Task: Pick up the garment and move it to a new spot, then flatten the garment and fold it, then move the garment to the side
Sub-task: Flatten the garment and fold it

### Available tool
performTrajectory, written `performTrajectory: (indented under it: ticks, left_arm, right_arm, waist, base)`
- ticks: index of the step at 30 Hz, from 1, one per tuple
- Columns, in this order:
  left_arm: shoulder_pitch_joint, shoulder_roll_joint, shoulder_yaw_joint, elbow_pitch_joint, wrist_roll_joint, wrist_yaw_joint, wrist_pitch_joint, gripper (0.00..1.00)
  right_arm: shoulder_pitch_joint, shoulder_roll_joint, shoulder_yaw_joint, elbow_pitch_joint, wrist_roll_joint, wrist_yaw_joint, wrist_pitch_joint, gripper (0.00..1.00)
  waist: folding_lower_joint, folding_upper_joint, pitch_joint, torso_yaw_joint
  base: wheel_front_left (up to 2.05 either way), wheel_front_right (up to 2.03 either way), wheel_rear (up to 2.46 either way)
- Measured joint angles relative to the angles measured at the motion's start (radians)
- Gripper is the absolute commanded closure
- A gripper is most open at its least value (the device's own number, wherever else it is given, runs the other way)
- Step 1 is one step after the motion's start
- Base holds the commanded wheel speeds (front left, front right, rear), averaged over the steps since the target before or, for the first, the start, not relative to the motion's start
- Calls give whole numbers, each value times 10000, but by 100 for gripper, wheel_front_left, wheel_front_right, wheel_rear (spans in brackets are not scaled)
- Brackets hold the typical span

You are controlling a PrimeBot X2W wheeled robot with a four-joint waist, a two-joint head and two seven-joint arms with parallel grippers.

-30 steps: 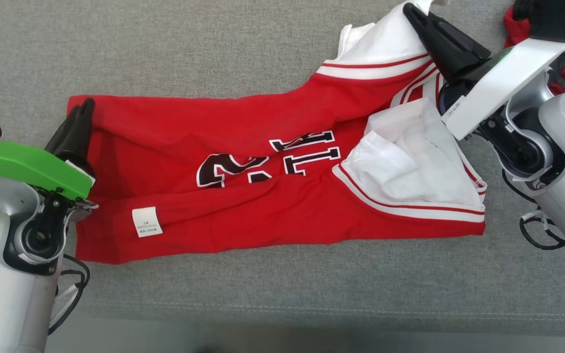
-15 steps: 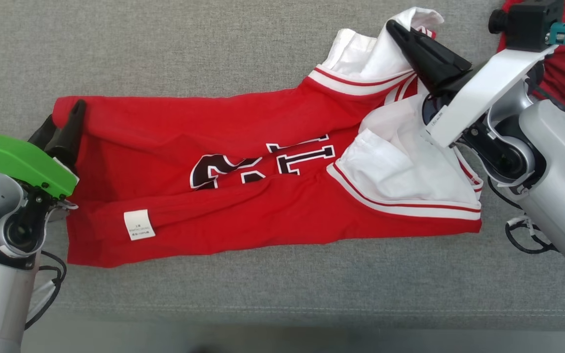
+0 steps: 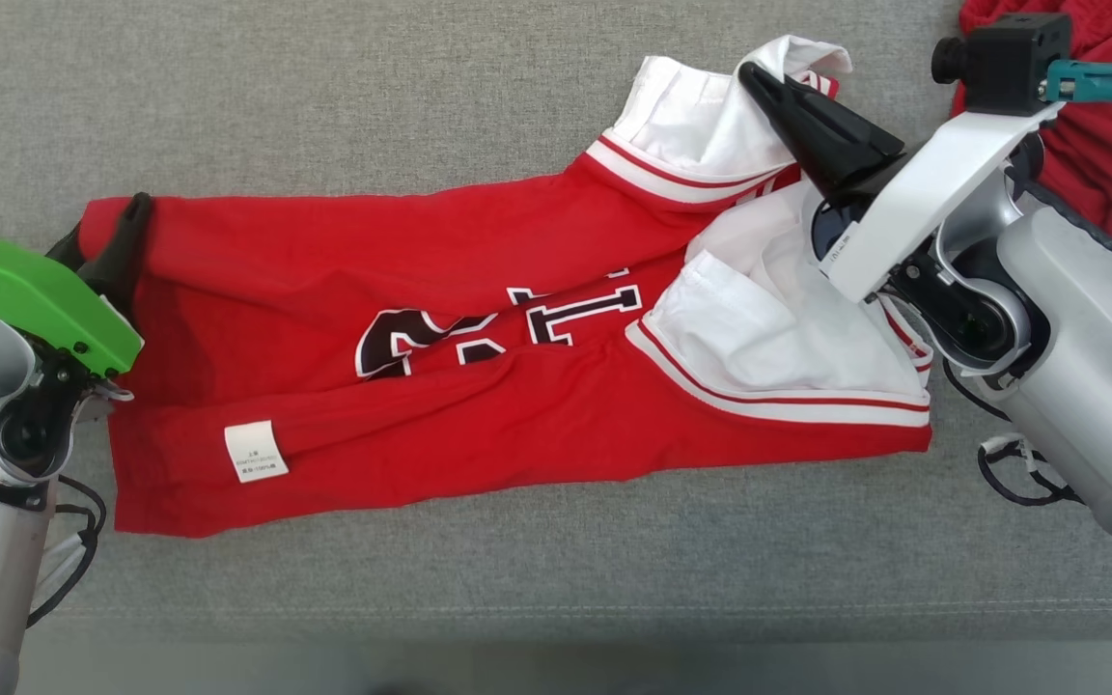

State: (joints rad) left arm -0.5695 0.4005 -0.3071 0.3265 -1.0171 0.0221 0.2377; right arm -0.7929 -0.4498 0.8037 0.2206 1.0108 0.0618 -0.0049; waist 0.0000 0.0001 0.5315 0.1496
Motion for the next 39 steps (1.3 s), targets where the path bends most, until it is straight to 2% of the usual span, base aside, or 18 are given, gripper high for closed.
performTrajectory:
  ticks: [1, 2, 3, 5, 7, 9, 13, 16, 19, 21, 33, 39]
  left_arm:
    - [-34, 8, -13, 31, 0, 0, 10, 55]
    - [-59, 10, -17, 61, 0, -2, 61, 61]
    - [-73, 10, -21, 86, 0, -2, 79, 65]
    - [-94, 12, -21, 130, 0, -2, 79, 68]
    - [-114, 17, -17, 140, 4, -17, 77, 78]
    - [-144, 17, -17, 165, 4, -42, 77, 81]
    - [-245, 15, -8, 217, 4, -56, 65, 74]
    - [-289, 13, 4, 238, 4, -90, 25, 76]
    - [-310, 8, 10, 272, 4, -132, -23, 83]
    - [-311, 2, 8, 309, 4, -134, -23, 100]
    - [-618, -12, 201, 263, 102, -414, -497, 100]
    - [-617, -127, 339, 313, 102, -612, -901, 100]
  right_arm:
    - [0, 21, 15, 27, 2, 8, 0, 100]
    - [0, 36, 25, 48, 2, 15, 0, 100]
    - [0, 48, 27, 71, 2, 33, 0, 100]
    - [0, 58, 27, 119, 4, 79, 0, 100]
    - [0, 61, 27, 163, 4, 82, 0, 100]
    - [0, 67, 35, 203, 12, 84, -2, 100]
    - [0, 88, 73, 293, 15, 115, 0, 100]
    - [-1, 96, 90, 345, 15, 173, 0, 100]
    - [-14, 123, 113, 407, 15, 174, 0, 100]
    - [-36, 142, 119, 435, 15, 178, 0, 100]
    - [-78, 167, 132, 656, 17, 261, -50, 100]
    - [-318, 230, -113, 698, -12, 295, -623, 100]
  waist:
    - [0, 0, 0, -13]
    - [0, 0, 1, -24]
    - [0, 0, 3, -35]
    - [0, 0, 11, -54]
    - [0, 0, 21, -69]
    - [0, 0, 30, -79]
    - [0, -1, 43, -91]
    - [0, 0, 51, -96]
    - [0, 0, 56, -99]
    - [0, 0, 57, -102]
    - [0, 0, 26, -75]
    - [0, 0, -66, -17]
  base:
    - [0, 0, 0]
    - [0, 0, 0]
    - [0, 0, 0]
    - [0, 0, 0]
    - [0, 0, 0]
    - [0, 0, 0]
    - [0, 0, 0]
    - [0, 0, 0]
    - [0, 0, 0]
    - [0, 0, 0]
    - [0, 0, 0]
    - [0, 0, 0]
